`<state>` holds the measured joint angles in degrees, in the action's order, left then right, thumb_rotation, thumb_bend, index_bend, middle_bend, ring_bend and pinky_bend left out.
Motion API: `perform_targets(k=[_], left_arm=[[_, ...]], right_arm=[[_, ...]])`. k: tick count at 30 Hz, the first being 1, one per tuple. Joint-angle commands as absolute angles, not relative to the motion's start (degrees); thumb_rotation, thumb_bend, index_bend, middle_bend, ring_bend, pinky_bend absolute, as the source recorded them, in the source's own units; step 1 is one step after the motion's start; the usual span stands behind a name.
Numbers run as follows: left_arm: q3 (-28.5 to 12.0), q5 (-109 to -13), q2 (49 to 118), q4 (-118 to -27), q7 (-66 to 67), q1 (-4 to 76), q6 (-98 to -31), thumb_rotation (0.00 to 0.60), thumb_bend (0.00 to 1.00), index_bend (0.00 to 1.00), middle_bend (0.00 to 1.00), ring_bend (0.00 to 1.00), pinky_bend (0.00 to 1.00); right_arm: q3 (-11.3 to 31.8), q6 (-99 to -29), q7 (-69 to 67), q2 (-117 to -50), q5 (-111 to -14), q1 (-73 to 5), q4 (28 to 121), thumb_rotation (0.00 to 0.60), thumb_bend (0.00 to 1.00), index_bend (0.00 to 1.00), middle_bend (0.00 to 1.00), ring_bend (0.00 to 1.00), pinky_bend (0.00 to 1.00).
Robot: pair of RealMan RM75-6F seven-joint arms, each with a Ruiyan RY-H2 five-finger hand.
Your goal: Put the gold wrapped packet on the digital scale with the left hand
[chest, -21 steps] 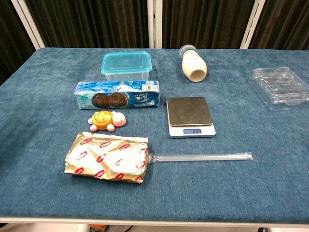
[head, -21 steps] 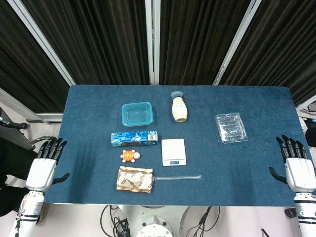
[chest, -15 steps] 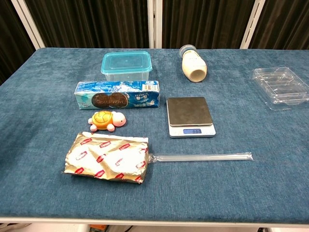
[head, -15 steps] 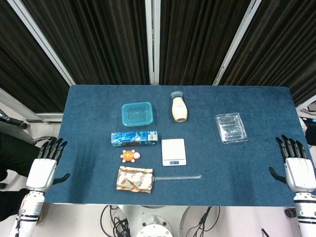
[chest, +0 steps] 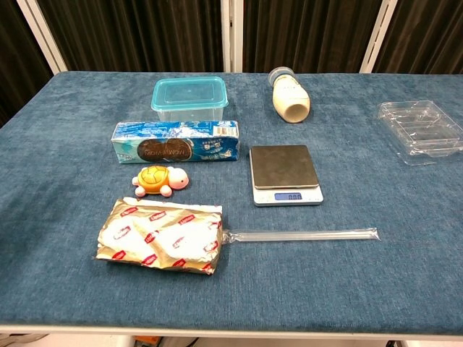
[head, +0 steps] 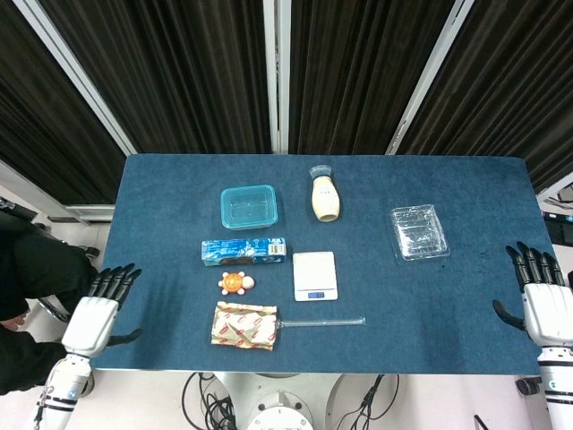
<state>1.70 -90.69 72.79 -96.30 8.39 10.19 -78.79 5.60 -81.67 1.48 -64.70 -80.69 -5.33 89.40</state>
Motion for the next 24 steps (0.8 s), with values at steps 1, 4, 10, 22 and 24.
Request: perform_targets(k=[1,4,10,22,24], left_arm=[[2.3,-92.5,73.8,-96.4,7.8,12.1,-76.3,0.6,0.12,0.0,0.0,0.0,0.0],[2.2,-93.9,75.5,-96.3,6.9,14.2,-74.0,0.6,0.12,0.0,0.0,0.0,0.0],[2.8,-96.3,78.6,-96.9,4.3,18.1,-69.3,0.6,0.11,0.0,0.0,0.0,0.0],[3.2,-95.8,86.1,-97.3,2.6,22.1,-63.7,0.6,0.06,0.0,0.0,0.0,0.0],[2.9,-95.7,87.8,-96.6,3.1,22.8,-63.0,0.6,0.06,0.0,0.0,0.0,0.0]], right_arm=[[5.8,-81.5,1.4,-64.5,-80.7,-5.6,89.6,0.6,0.16,0.0,0.0,0.0,0.0],[5.9,-81.3,1.1,-64.3,-80.8,-5.8,89.8,0.6,0.16,0.0,0.0,0.0,0.0],[6.0,-80.8,0.9,-63.5,-80.6,-6.0,90.1,0.6,0.16,0.0,0.0,0.0,0.0],[5.5,-80.5,0.0,-63.3,-81.4,-6.2,90.0,0.6,0.16,0.0,0.0,0.0,0.0],[5.3,-80.6,-0.1,-63.3,-81.6,-6.1,90.0,0.6,0.16,0.0,0.0,0.0,0.0]])
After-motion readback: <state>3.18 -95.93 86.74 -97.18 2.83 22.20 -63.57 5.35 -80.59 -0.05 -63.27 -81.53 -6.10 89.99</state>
